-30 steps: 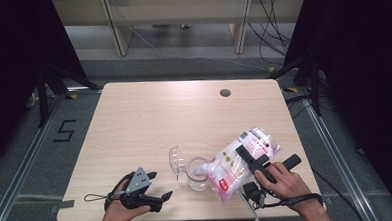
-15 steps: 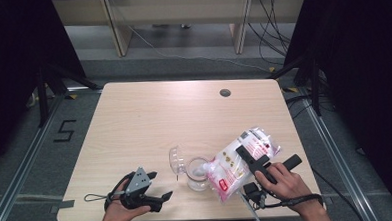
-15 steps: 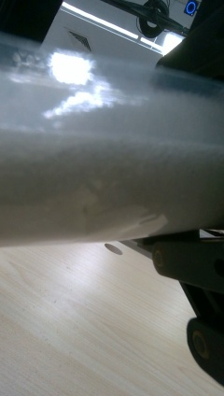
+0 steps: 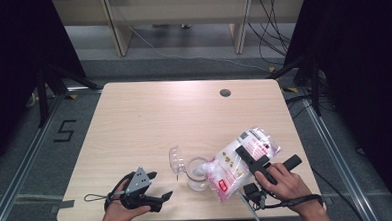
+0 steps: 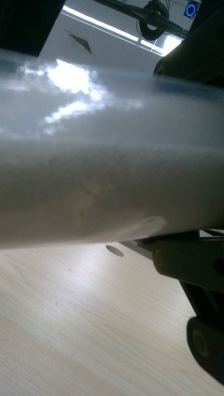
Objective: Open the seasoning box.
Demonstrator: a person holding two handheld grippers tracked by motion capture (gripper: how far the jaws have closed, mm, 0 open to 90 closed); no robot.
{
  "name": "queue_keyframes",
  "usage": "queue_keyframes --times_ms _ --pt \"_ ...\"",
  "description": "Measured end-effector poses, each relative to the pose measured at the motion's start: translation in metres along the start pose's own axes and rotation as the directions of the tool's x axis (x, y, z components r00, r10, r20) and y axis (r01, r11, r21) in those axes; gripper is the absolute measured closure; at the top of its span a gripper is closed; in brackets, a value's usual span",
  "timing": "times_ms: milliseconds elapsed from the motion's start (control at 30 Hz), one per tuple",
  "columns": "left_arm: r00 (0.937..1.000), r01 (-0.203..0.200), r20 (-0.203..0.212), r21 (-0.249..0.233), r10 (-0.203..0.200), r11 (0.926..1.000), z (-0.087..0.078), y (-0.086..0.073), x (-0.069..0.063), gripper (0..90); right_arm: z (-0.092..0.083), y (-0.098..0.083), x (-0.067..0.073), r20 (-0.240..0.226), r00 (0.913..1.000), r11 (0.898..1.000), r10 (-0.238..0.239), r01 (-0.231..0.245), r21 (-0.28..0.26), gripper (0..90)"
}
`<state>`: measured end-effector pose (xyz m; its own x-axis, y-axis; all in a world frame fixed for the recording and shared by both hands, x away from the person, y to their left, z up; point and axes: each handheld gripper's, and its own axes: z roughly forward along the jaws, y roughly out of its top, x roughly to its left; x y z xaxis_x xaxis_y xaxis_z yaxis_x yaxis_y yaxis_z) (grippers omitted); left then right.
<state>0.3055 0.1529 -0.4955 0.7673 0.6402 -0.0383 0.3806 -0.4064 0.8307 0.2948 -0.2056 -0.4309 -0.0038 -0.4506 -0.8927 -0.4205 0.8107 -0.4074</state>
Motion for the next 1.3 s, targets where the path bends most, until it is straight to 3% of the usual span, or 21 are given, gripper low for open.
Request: queue_keyframes --times_ms 267,367,400,567,633,667,700,733,767,867,933,1033,1100,1167,1300 --pt "0.9998 0.015 0.009 -0.021 -0.015 0.9997 0.0007 0.0001 -0.0015 16.1 -0.0002 0.0002 0.0003 0.002 1.0000 1.000 0.005 -0.005 -0.003 57.4" --pt "0.9999 0.006 0.010 -0.024 -0.005 0.9997 0.0009 0.0003 -0.0010 16.2 -0.0004 -0.0006 -0.0002 -0.001 1.0000 1.000 0.006 -0.006 -0.002 57.5" --pt "0.9998 -0.018 0.002 -0.003 0.018 0.9998 -0.0002 0.0005 0.0010 16.2 -0.0006 -0.0006 -0.0014 0.005 1.0000 1.000 -0.006 0.006 -0.004 57.5" --pt "0.9996 0.025 0.009 -0.024 -0.025 0.9994 0.0012 -0.0001 -0.0021 16.2 -0.0005 -0.0006 -0.0015 0.004 1.0000 1.000 -0.008 0.008 -0.006 57.6" --pt "0.9999 0.005 0.009 -0.025 -0.005 0.9997 0.0009 0.0003 -0.0009 16.2 -0.0005 -0.0003 -0.0011 0.002 1.0000 1.000 -0.004 0.004 -0.004 57.6" --pt "0.9998 -0.018 0.001 -0.001 0.018 0.9998 -0.0004 0.0005 0.0010 16.2 -0.0003 -0.0002 -0.0011 0.002 1.0000 1.000 -0.006 0.006 -0.006 57.7" --pt "0.9999 0.011 0.009 -0.026 -0.011 0.9996 0.0010 0.0002 -0.0013 16.2 -0.0003 -0.0001 -0.0010 0.002 1.0000 1.000 -0.006 0.006 -0.006 57.7" --pt "0.9999 0.004 0.010 -0.024 -0.004 0.9997 0.0009 0.0003 -0.0009 16.2 -0.0005 0.0003 0.0002 0.003 0.9999 1.000 0.010 -0.010 -0.001 57.7" --pt "0.9995 0.031 0.009 -0.023 -0.031 0.9992 0.0011 -0.0002 -0.0025 16.2 -0.0007 0.0003 0.0005 0.002 0.9999 1.000 0.011 -0.011 0.000 57.7" --pt "0.9995 0.030 0.010 -0.022 -0.030 0.9993 0.0012 -0.0002 -0.0024 16.2 -0.0006 0.0003 -0.0005 0.006 1.0000 1.000 -0.002 0.002 -0.005 57.8" --pt "1.0000 -0.004 0.009 -0.018 0.004 0.9998 0.0004 0.0004 -0.0003 16.2 -0.0007 0.0004 -0.0010 0.000 1.0000 1.000 -0.003 0.003 -0.006 57.9" --pt "0.9999 -0.002 0.013 -0.019 0.003 0.9998 0.0005 0.0003 -0.0002 16.2 -0.0008 0.0004 -0.0011 0.001 1.0000 1.000 -0.004 0.004 -0.005 58.0" --pt "0.9997 0.023 0.012 -0.020 -0.023 0.9995 0.0008 -0.0002 -0.0017 16.2 -0.0017 0.0003 0.0000 0.001 0.9999 1.000 0.011 -0.011 0.004 58.1" --pt "1.0000 -0.002 0.008 -0.018 0.002 0.9998 0.0003 0.0004 -0.0004 16.2 -0.0018 0.0004 0.0009 0.003 0.9998 1.000 0.021 -0.021 0.005 58.1" --pt "1.0000 -0.003 0.009 -0.020 0.003 0.9998 0.0004 0.0004 -0.0004 16.2 -0.0009 0.0004 -0.0004 0.009 0.9999 1.000 0.007 -0.007 -0.007 58.3"
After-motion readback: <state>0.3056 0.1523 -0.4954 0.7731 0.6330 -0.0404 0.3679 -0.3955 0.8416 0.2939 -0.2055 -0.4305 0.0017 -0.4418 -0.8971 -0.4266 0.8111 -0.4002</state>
